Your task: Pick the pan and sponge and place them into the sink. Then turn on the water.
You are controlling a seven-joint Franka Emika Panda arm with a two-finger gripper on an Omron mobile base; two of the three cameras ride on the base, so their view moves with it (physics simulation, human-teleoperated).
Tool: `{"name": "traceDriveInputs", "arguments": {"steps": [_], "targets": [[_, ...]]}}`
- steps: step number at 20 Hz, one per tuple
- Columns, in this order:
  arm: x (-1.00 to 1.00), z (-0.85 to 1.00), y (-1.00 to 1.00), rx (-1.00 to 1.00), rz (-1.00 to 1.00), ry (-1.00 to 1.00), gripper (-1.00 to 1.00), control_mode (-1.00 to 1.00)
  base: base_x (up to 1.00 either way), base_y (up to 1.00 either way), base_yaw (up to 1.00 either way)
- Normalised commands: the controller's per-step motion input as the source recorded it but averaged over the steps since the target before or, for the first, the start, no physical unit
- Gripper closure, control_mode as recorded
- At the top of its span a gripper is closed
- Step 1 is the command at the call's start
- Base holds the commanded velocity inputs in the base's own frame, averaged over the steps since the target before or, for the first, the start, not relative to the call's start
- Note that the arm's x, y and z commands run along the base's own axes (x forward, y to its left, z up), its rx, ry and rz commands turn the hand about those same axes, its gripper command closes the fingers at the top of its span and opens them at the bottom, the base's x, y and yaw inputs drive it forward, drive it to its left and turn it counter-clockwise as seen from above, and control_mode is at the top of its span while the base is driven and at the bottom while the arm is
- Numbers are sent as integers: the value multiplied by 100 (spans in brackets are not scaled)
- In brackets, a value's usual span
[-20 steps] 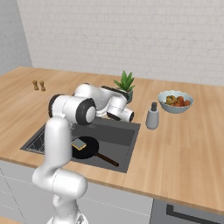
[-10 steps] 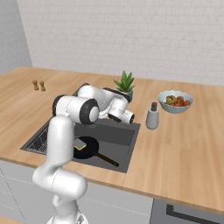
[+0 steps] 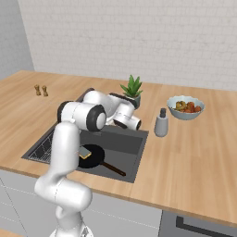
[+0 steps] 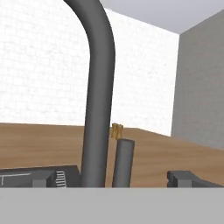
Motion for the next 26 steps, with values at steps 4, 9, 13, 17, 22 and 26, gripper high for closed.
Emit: {"name": "traceDriveInputs", "arguments": {"steps": [4,9,13,17,22,26], "targets": [[13,0,23,0,0,0,-100,-100,0,0,0],[32,0,5,0,0,0,-100,-100,0,0,0],[24,0,-1,0,0,0,-100,-100,0,0,0],[18,-2,-17,0,0,0,-100,-100,0,0,0],[7,-20,-3,0,0,0,-100,-100,0,0,0],[0,-14,0,0,0,0,-100,-100,0,0,0]]}}
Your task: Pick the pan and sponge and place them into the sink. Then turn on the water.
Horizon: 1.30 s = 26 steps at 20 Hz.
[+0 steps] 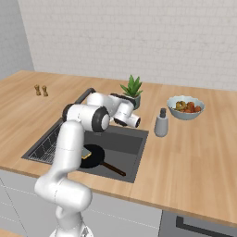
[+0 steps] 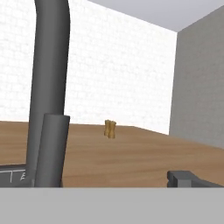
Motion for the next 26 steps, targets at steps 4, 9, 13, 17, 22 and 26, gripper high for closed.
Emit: {"name": "traceDriveInputs", "arguments": {"steps": [4,9,13,17,22,26], "targets": [[3,-6,0,0,0,0,-100,-100,0,0,0],[6,0,13,0,0,0,100,-100,0,0,0],[13,0,0,0,0,0,100,-100,0,0,0],[10,0,0,1,0,0,100,-100,0,0,0],[20,0,-1,2,0,0,100,-100,0,0,0],[20,0,-11,2,0,0,100,-100,0,0,0]]}}
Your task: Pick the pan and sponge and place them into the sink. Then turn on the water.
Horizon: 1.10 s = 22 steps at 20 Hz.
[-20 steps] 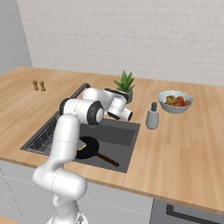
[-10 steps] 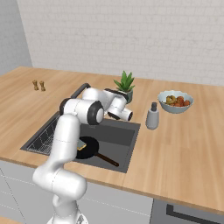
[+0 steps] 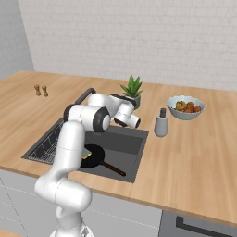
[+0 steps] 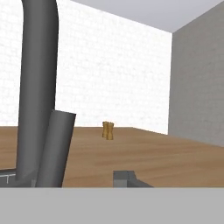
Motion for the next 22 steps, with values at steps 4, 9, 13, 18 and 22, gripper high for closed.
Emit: {"name": "traceDriveInputs", "arguments": {"steps": [4,9,13,18,22], "targets": [[10,0,-23,1,0,0,100,-100,0,0,0],[0,0,-43,0,0,0,100,-100,0,0,0],[0,-1,-50,0,0,0,100,-100,0,0,0],[0,-2,-50,0,0,-1,100,-100,0,0,0],[0,-3,-45,0,0,-1,100,-100,0,0,0]]}}
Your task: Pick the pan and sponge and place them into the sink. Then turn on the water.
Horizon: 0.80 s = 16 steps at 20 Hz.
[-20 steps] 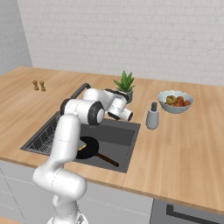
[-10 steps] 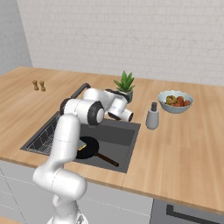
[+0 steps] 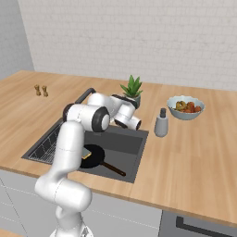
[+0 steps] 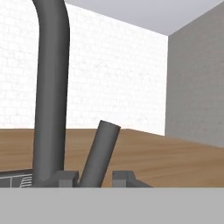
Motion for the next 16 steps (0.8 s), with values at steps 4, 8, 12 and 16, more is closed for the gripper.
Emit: {"name": "traceDriveInputs", "arguments": {"steps": [4,8,12,16], "targets": [[0,-1,-50,0,0,-2,100,-100,0,0,0],[0,-3,-62,0,0,0,100,-100,0,0,0],[0,-8,-70,0,0,0,100,-100,0,0,0],[0,-11,-75,0,0,0,100,-100,0,0,0]]}}
